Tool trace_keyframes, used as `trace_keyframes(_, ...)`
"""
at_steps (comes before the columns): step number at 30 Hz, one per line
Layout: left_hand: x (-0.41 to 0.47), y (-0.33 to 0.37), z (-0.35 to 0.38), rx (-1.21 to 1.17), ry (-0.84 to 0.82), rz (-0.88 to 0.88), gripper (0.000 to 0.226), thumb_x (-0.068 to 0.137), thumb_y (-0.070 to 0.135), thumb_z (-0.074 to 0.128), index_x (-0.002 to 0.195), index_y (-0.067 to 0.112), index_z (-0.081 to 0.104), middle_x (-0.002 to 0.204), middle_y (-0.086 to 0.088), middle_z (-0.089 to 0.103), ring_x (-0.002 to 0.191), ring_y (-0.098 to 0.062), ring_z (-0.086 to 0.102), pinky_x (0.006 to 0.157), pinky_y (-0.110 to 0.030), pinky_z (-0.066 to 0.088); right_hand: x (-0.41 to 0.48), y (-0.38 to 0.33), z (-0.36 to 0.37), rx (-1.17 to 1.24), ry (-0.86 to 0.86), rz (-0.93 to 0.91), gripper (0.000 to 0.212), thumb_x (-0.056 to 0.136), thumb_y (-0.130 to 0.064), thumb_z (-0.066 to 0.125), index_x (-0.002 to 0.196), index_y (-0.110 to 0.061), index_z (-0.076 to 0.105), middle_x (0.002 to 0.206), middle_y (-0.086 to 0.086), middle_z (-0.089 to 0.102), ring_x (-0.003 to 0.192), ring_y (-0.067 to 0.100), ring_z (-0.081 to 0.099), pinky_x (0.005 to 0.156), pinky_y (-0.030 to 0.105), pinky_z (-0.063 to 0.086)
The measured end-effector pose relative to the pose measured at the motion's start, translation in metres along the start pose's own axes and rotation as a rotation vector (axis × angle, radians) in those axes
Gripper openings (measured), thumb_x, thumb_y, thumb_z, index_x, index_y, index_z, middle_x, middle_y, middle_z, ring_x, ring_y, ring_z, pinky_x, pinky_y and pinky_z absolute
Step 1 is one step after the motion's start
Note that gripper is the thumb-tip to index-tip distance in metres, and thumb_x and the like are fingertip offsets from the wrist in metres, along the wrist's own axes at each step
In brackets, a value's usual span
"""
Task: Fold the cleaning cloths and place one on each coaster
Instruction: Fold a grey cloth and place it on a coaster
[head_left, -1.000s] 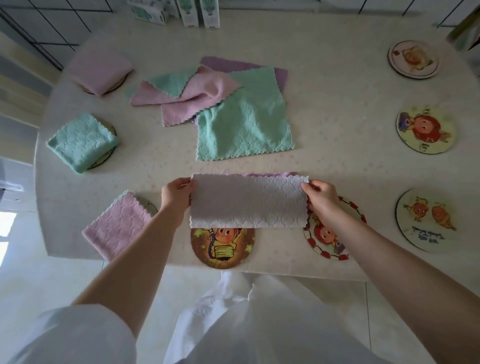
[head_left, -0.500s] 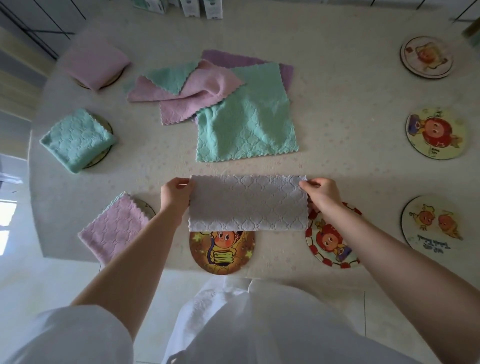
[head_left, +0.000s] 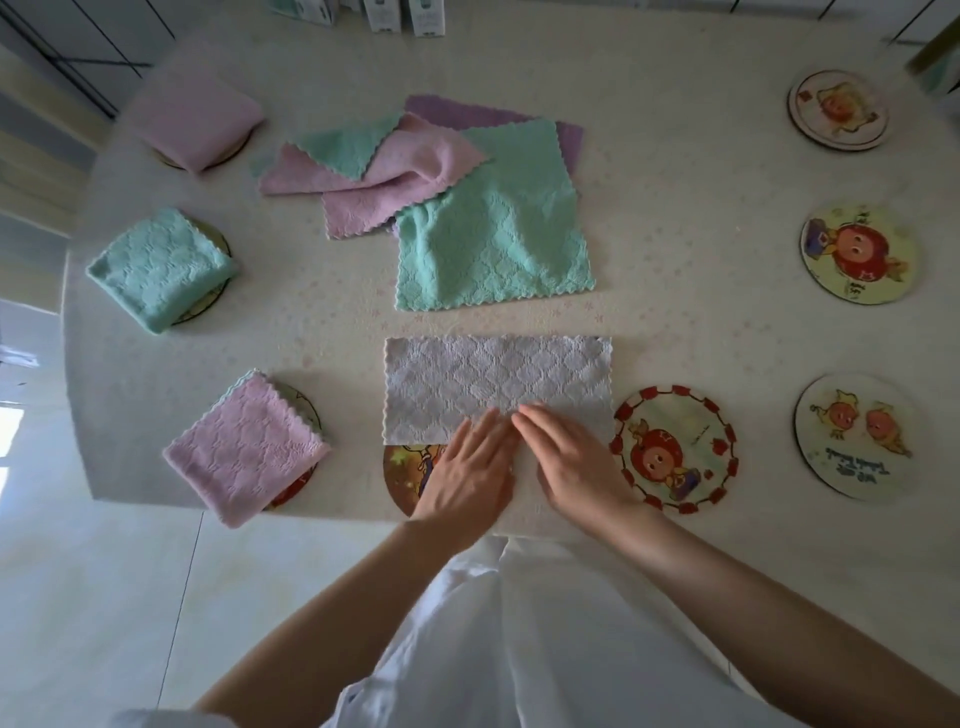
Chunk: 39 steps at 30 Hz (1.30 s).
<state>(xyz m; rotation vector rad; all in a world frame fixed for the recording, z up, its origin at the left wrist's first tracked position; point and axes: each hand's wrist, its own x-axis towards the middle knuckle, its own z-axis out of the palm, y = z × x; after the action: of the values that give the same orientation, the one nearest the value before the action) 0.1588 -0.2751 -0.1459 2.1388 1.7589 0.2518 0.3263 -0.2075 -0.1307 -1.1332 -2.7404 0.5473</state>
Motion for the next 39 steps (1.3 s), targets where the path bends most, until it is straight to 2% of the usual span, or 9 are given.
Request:
trace_keyframes(3, -0.011, -0.001, 0.007, 0.069, -0.055, -0.019, 0.056, 0.092, 0.030, 0.041, 0.144, 0.010, 0.038, 0.153, -0.006, 0.031, 0.145, -0.022, 0.019, 0.116, -0.045, 0.022, -0.011, 0.001, 0.015, -0.102, -0.075, -0.021, 0.058, 0.083, 0.005, 0.032, 0.139, -0.003, 0.042, 0.145, 0.012, 0.042, 0.137, 0.026, 0.036, 0.113, 0.039, 0.032)
trace_keyframes(6, -0.027, -0.020, 0.007, 0.090, -0.061, -0.060, 0.056, 0.095, 0.035, 0.043, 0.145, 0.011, 0.036, 0.155, -0.004, 0.029, 0.145, -0.022, 0.019, 0.116, -0.048, 0.023, -0.025, 0.018, 0.016, -0.184, -0.108, -0.005, 0.071, 0.076, 0.014, 0.041, 0.143, -0.008, 0.037, 0.150, 0.009, 0.036, 0.140, 0.025, 0.029, 0.116, 0.040, 0.020)
trace_keyframes(10, -0.053, -0.043, -0.002, 0.102, -0.043, -0.179, 0.062, 0.090, 0.034, 0.037, 0.148, 0.012, 0.030, 0.156, -0.003, 0.023, 0.145, -0.022, 0.019, 0.117, -0.045, 0.015, -0.045, 0.034, 0.000, -0.222, -0.105, 0.041, 0.076, 0.069, 0.022, 0.040, 0.140, -0.005, 0.042, 0.144, 0.012, 0.043, 0.135, 0.029, 0.038, 0.110, 0.043, 0.032)
trace_keyframes(14, -0.069, -0.054, -0.010, 0.079, -0.011, -0.309, 0.062, 0.093, 0.034, 0.028, 0.150, 0.011, 0.023, 0.157, -0.003, 0.019, 0.146, -0.020, 0.015, 0.117, -0.048, 0.016, -0.060, 0.047, -0.008, -0.273, -0.145, 0.062, 0.081, 0.065, 0.024, 0.058, 0.139, -0.003, 0.042, 0.143, 0.011, 0.044, 0.133, 0.027, 0.040, 0.109, 0.036, 0.031)
trace_keyframes(21, -0.068, -0.056, -0.011, 0.000, 0.052, -0.419, 0.058, 0.097, 0.034, 0.031, 0.148, 0.008, 0.027, 0.155, -0.009, 0.026, 0.144, -0.025, 0.021, 0.116, -0.048, 0.021, -0.034, 0.031, -0.014, -0.398, -0.211, 0.106, 0.057, 0.061, 0.008, 0.073, 0.113, -0.002, 0.053, 0.115, 0.012, 0.053, 0.102, 0.029, 0.052, 0.080, 0.038, 0.053)
trace_keyframes(25, -0.067, -0.055, -0.011, 0.026, 0.073, -0.423, 0.057, 0.096, 0.030, 0.038, 0.147, 0.007, 0.030, 0.154, -0.009, 0.029, 0.143, -0.028, 0.025, 0.115, -0.048, 0.022, -0.017, 0.016, -0.017, -0.472, -0.278, 0.180, 0.054, 0.058, 0.006, 0.072, 0.106, -0.006, 0.051, 0.105, 0.012, 0.052, 0.092, 0.028, 0.051, 0.074, 0.036, 0.048)
trace_keyframes(29, -0.064, -0.051, -0.011, 0.070, 0.056, -0.459, 0.057, 0.097, 0.027, 0.040, 0.149, 0.009, 0.026, 0.156, -0.008, 0.025, 0.145, -0.028, 0.018, 0.117, -0.047, 0.015, -0.004, 0.019, -0.021, -0.478, -0.260, 0.166, 0.052, 0.048, 0.013, 0.072, 0.092, -0.006, 0.052, 0.088, 0.012, 0.052, 0.078, 0.030, 0.051, 0.062, 0.040, 0.045)
trace_keyframes(35, -0.047, -0.022, -0.008, 0.089, 0.033, -0.544, 0.064, 0.095, 0.026, 0.048, 0.150, 0.011, 0.019, 0.159, -0.006, 0.012, 0.147, -0.028, 0.002, 0.118, -0.045, 0.003, 0.000, 0.039, -0.036, -0.379, -0.189, -0.051, 0.031, 0.060, 0.008, 0.074, 0.080, -0.011, 0.058, 0.080, 0.003, 0.055, 0.075, 0.026, 0.051, 0.064, 0.036, 0.044)
trace_keyframes(39, -0.025, 0.018, 0.004, 0.071, 0.036, -0.409, 0.068, 0.090, 0.024, 0.058, 0.149, 0.012, 0.026, 0.158, -0.006, 0.019, 0.146, -0.029, 0.009, 0.118, -0.044, 0.006, -0.009, 0.042, -0.053, -0.156, -0.079, -0.154, 0.029, 0.064, 0.013, 0.068, 0.083, -0.009, 0.065, 0.082, 0.004, 0.059, 0.076, 0.025, 0.053, 0.063, 0.036, 0.049)
